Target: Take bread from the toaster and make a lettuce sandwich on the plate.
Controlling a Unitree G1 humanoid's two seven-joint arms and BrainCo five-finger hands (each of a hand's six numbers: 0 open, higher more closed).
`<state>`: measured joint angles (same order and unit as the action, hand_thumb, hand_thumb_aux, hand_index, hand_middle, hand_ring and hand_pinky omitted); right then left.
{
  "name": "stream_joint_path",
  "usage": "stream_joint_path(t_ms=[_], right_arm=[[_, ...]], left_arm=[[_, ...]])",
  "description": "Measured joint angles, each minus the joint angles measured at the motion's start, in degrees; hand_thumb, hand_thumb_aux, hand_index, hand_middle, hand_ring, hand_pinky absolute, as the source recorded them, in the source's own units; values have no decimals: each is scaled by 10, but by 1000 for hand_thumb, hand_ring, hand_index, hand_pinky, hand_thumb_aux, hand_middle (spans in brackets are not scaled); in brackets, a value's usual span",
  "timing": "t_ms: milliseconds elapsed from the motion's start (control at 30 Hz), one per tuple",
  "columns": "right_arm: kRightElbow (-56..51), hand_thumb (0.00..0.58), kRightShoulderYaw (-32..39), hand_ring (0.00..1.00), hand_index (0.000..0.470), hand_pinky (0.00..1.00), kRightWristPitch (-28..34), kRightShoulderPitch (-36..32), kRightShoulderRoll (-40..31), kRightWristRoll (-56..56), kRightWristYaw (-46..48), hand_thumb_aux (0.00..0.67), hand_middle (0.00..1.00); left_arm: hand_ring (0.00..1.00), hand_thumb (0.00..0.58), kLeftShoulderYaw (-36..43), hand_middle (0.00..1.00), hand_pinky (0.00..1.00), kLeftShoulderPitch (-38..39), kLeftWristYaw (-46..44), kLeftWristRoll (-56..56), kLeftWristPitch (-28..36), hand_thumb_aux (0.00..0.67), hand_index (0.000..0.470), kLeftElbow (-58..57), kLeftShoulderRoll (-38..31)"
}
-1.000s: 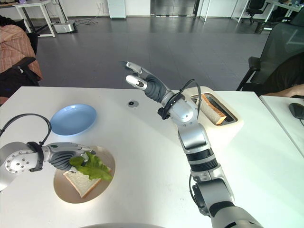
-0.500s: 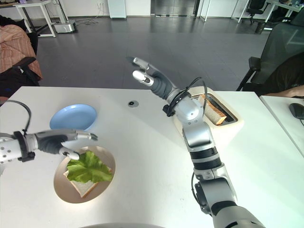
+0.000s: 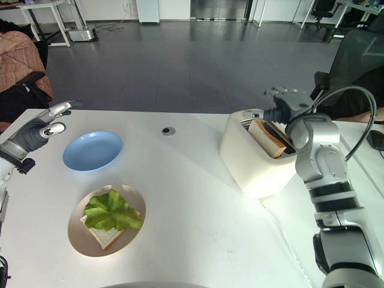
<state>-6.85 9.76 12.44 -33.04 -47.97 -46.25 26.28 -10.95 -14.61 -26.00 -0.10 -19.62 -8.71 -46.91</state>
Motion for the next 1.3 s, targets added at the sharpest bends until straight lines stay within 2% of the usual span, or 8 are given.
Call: stream_joint_path(t_ms=[33,67,100,200,433,733,1033,1300], right_arm=[[25,534,0,0,337,0,8,11,-4,2,30,481,0],[36,576,0,0,431,0,14,15,-5,2,46,615,0],[54,580,-1,0,470,0,21,23,-8,9,70,670,0],[95,580,-4,0,470,0,30,42,-12,34,118,670,0],[100,580,-12,0,470,0,27,43,-12,42,100,670,0],[104,580,-92,0,470,0,-69,-78,34,69,-152,670,0],[169,580,-24,0,470,0,-41,-75,203,323,14,670,0],[110,580,85,0,470,0,-9,-26,334,374,50,670,0]], left_arm=[[0,0,0,0,0,0,0,1,-2,0,0,-1,1],[0,0,0,0,0,0,0,1,-3,0,0,-1,1],[0,0,0,0,0,0,0,2,-4,0,0,-2,1],[0,0,0,0,0,0,0,2,-5,0,0,-8,1],[0,0,2,0,0,0,0,10,-11,0,0,-27,1],[0,0,4,0,0,-10,2,17,-21,0,0,-38,5],[0,0,-8,0,0,-9,2,17,-28,0,0,-47,6],[0,0,-12,0,0,-9,2,17,-27,0,0,-41,6]])
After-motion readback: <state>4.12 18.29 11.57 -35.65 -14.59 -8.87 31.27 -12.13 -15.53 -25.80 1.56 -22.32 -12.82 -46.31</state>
